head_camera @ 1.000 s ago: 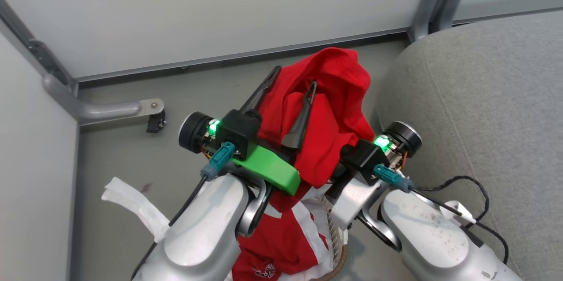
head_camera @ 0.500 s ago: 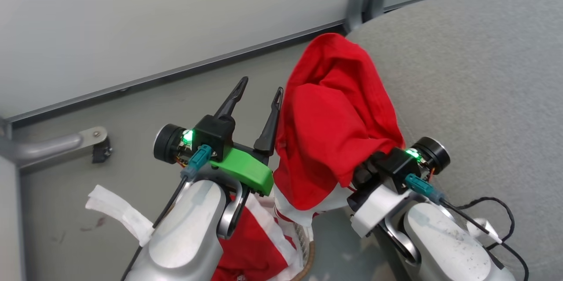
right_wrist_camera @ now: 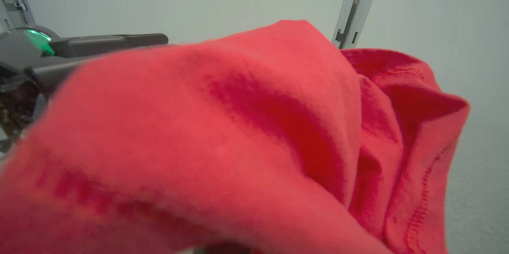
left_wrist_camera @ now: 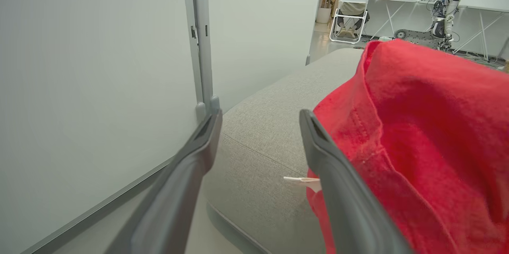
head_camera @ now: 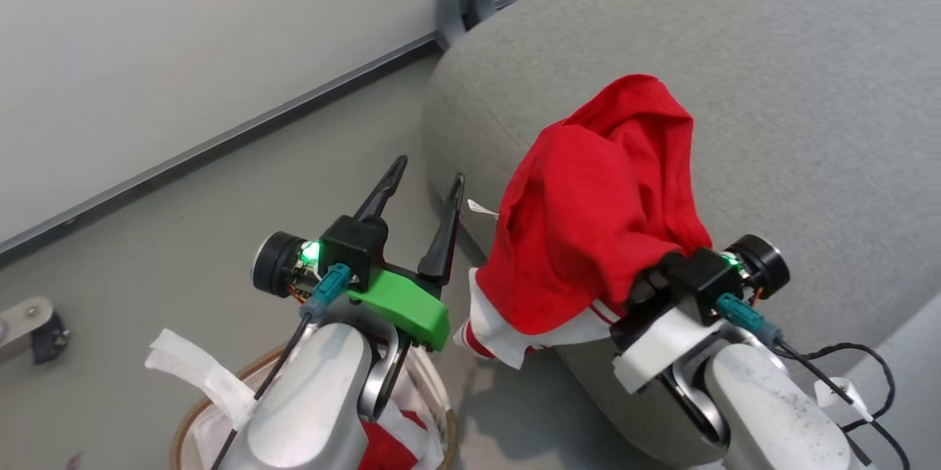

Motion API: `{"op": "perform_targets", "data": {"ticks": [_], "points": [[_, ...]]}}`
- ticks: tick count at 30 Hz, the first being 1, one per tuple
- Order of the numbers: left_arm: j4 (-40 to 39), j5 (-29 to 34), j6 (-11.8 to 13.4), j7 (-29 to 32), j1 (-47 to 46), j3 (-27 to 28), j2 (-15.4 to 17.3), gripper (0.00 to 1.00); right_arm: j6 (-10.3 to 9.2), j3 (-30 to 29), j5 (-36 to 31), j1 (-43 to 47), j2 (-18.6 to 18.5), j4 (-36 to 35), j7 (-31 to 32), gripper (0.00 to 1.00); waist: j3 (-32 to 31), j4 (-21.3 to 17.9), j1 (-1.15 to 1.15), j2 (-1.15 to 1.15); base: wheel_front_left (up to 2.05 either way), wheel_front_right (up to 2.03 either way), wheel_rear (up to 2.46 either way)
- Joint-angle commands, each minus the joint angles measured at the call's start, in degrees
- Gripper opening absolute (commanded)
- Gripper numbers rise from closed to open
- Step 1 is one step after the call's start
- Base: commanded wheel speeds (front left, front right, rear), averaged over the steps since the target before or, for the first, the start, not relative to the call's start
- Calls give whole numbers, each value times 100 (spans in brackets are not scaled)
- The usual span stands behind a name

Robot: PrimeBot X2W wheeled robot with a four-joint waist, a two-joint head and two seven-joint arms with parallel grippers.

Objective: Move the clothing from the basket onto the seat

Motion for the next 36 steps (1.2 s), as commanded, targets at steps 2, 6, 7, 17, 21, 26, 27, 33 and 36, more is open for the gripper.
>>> {"op": "perform_targets", "data": {"ticks": [2,6,7,17,21,26,27,33,36], "points": [[24,1,-69,5,45,-78,26,100,-8,-177,-56,76,-68,-100,-13,0,124,-389,0,0,0,0,0],[17,-23,-94,5,-23,-183,33,100,-7,-448,-158,4,-167,-203,-13,0,251,-412,0,0,0,0,0],[6,-18,-99,5,-33,-200,31,100,-7,-506,-172,-55,-205,-218,-14,0,289,-415,0,0,0,0,0],[-39,283,-213,5,-296,-393,32,100,-8,-1221,-289,-1361,-813,-53,-14,0,1242,-59,0,0,0,0,0],[-9,460,-292,5,-525,-528,32,100,-8,-1643,-360,-2010,-1051,234,-14,0,1757,222,0,0,0,0,0],[-40,584,-356,5,-769,-668,33,100,-8,-2055,-493,-2762,-1406,701,-12,0,2343,576,0,0,0,0,0],[-57,599,-358,5,-831,-678,31,100,-8,-2134,-516,-2931,-1478,808,-12,0,2469,649,0,0,0,0,0],[-58,696,-384,5,-1040,-713,38,100,-8,-2611,-509,-3661,-1651,1426,-9,0,3013,961,0,0,0,0,0],[-28,742,-395,5,-1100,-733,45,100,-8,-2774,-528,-3839,-1608,1809,-8,0,3176,1069,0,0,0,0,0]]}}
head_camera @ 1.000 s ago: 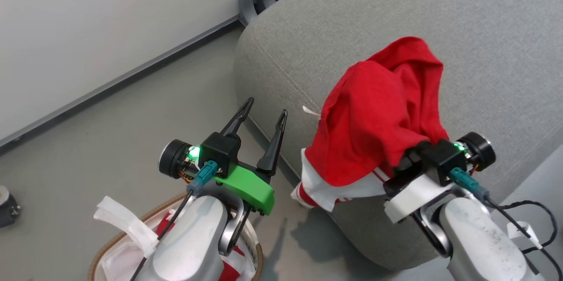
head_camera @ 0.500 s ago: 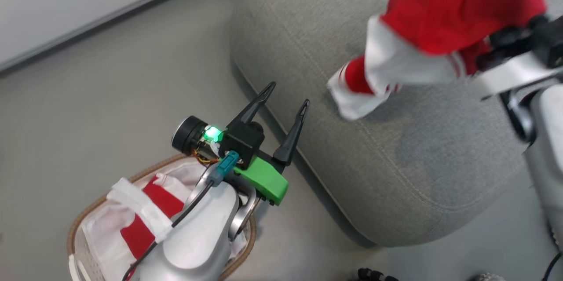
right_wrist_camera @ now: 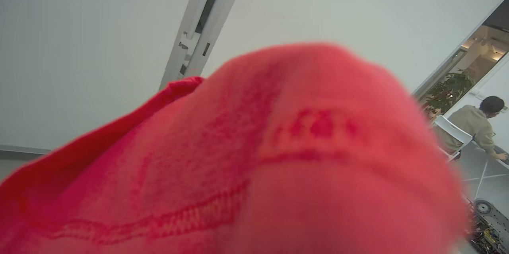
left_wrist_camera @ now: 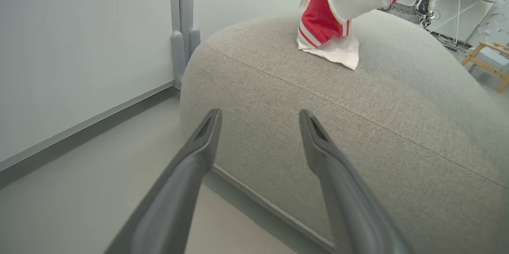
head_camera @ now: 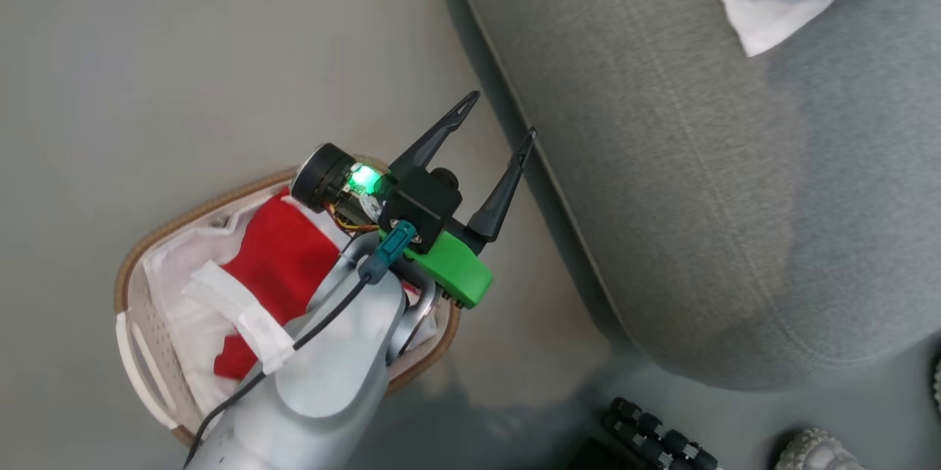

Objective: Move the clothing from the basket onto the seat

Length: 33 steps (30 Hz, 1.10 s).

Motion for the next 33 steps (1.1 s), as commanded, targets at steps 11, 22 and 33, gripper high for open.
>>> {"op": "perform_targets", "data": {"ticks": [11,22,33], "points": [[115,47,-35,5,-33,40,35,100,-8,-1038,-210,582,405,1165,-3,43,497,596,0,0,0,0,0],[199,-74,-36,5,482,342,24,100,-8,-1487,-401,2053,745,673,-2,100,-419,503,0,0,0,0,0],[79,-287,254,5,1187,993,15,100,-8,-1031,-128,2985,1093,-316,-2,100,-1340,760,0,0,0,0,0]]}}
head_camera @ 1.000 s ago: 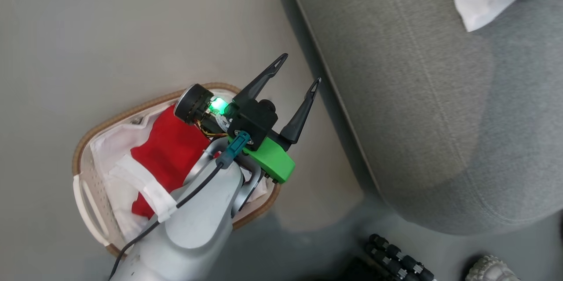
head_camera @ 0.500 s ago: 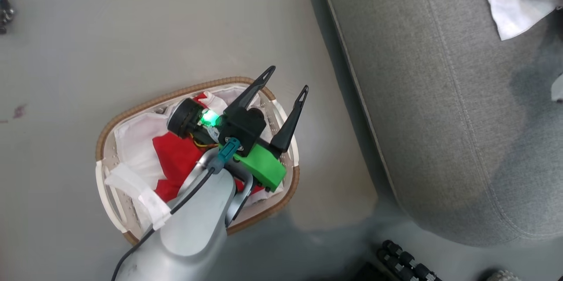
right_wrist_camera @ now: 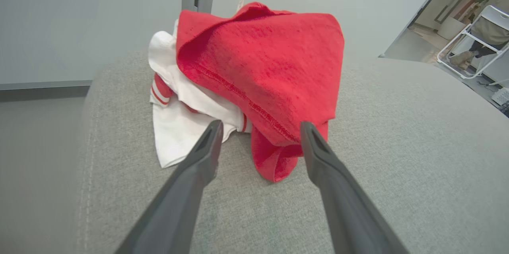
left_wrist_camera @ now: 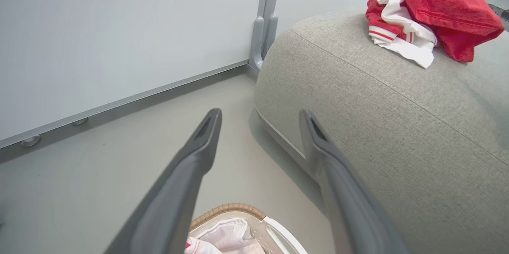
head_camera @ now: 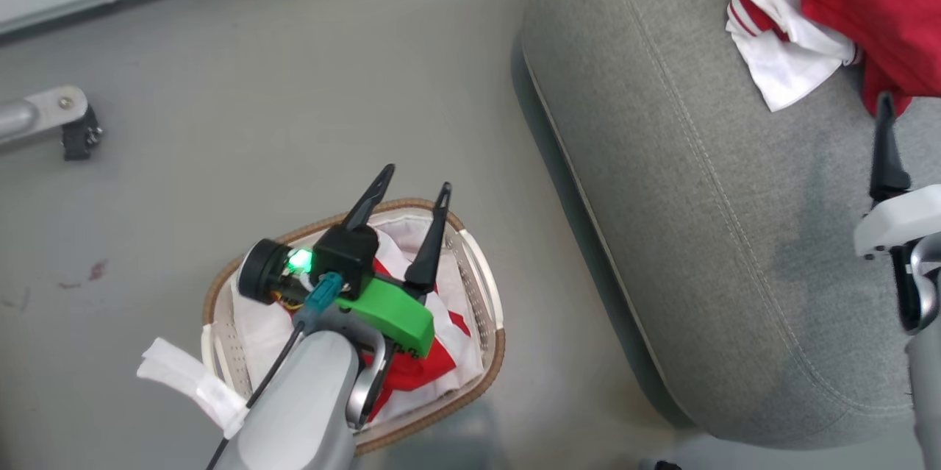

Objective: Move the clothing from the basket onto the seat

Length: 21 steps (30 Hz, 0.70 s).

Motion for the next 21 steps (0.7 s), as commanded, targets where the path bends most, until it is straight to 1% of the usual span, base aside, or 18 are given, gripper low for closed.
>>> {"op": "perform_targets", "data": {"ticks": [1,6,13,21], "points": [[-28,-31,56,5,149,122,19,100,-8,86,89,136,74,-127,-4,100,-412,198,-1,0,0,0,0],[-102,-74,178,5,391,566,21,100,-8,388,217,263,375,-521,-4,100,-636,431,-1,0,0,0,0],[-175,-28,273,5,644,1216,18,100,-8,803,308,404,744,-824,-3,100,-847,802,-1,0,0,0,0],[-196,42,323,5,907,1801,17,100,-8,1095,212,578,964,-910,-3,100,-1083,1099,-1,0,0,0,0]]}}
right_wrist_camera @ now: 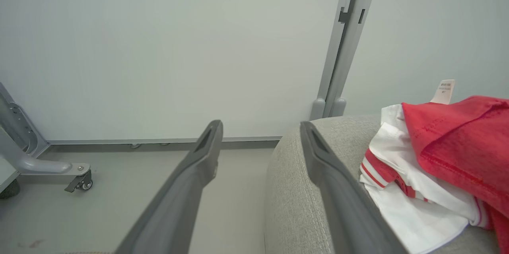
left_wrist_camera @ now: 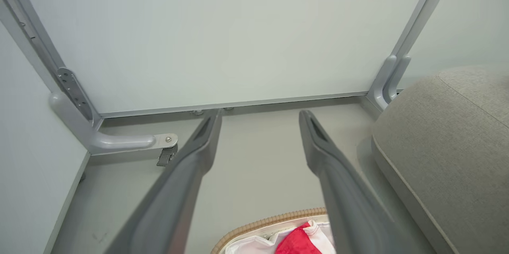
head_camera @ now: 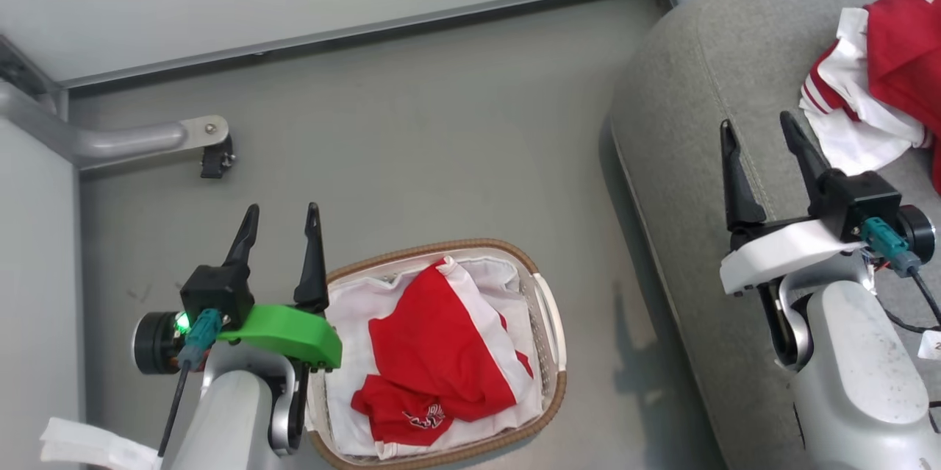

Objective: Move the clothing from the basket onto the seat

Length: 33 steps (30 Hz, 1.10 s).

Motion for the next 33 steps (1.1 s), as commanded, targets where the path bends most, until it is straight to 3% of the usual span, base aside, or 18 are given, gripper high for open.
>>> {"op": "perform_targets", "data": {"ticks": [1,17,26,33], "points": [[-4,45,33,5,131,64,17,100,-8,0,-30,115,1,-19,-3,100,-180,158,0,0,0,0,0],[-56,-89,138,5,1061,603,17,100,-8,209,-74,905,122,174,-3,100,-824,207,0,0,0,0,0],[-65,-199,115,5,1166,500,17,100,-8,206,-7,917,125,181,-3,100,-832,173,0,0,0,0,0],[81,-270,36,5,892,229,18,100,-8,269,49,717,125,49,-2,100,-481,75,0,0,0,0,0]]}}
